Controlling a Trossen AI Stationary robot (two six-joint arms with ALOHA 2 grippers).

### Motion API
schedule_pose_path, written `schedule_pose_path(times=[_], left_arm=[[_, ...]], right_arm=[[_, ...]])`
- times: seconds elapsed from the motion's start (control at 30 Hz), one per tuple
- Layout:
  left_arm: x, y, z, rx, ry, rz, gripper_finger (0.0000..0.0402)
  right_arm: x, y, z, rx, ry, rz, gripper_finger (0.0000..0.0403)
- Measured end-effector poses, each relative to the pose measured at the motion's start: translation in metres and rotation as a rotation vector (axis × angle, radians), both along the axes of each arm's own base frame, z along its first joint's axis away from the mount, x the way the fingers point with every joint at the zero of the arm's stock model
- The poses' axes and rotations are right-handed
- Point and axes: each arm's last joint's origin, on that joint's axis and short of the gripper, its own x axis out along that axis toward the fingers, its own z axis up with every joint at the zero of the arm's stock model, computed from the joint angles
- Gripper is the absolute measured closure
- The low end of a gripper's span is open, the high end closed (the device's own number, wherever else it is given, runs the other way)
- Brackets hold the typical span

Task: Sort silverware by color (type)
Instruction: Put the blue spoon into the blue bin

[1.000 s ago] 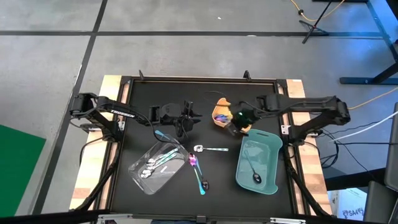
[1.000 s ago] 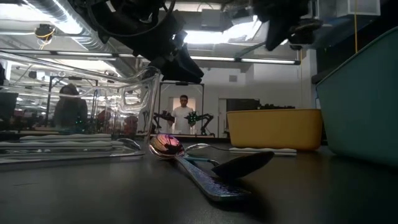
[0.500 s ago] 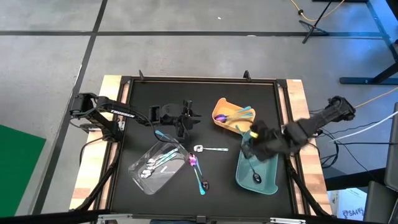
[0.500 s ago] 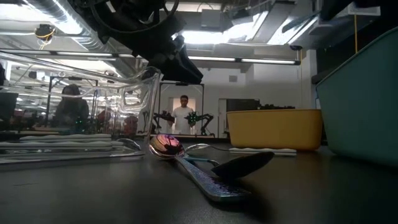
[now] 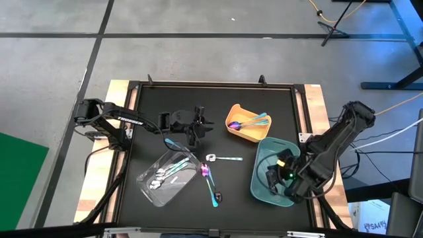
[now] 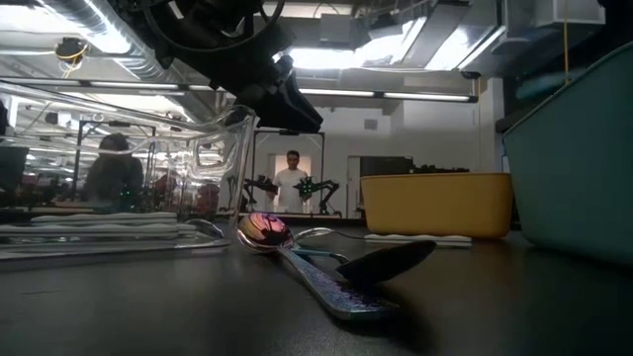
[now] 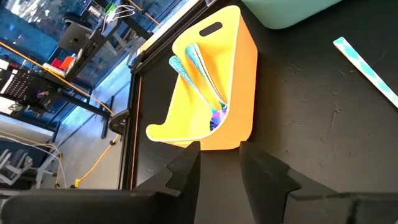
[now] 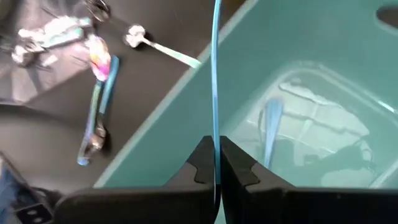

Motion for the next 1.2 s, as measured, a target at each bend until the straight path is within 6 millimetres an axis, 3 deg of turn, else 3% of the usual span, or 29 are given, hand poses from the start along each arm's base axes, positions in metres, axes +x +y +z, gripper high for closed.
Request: schedule_pose_path(times=[0.37, 1.2], left_arm=[[0.000, 0.000, 0.000, 0.000, 0.000, 0.000, 0.0295], [0.000, 0.000, 0.000, -0.001, -0.001, 0.001, 0.0295]], right_arm=[[-0.010, -0.004, -0.049, 0.009, 0.056, 0.023, 0.0403], [-0.025, -0.022, -0.100, -0.030, 0.087, 0.019, 0.0403]])
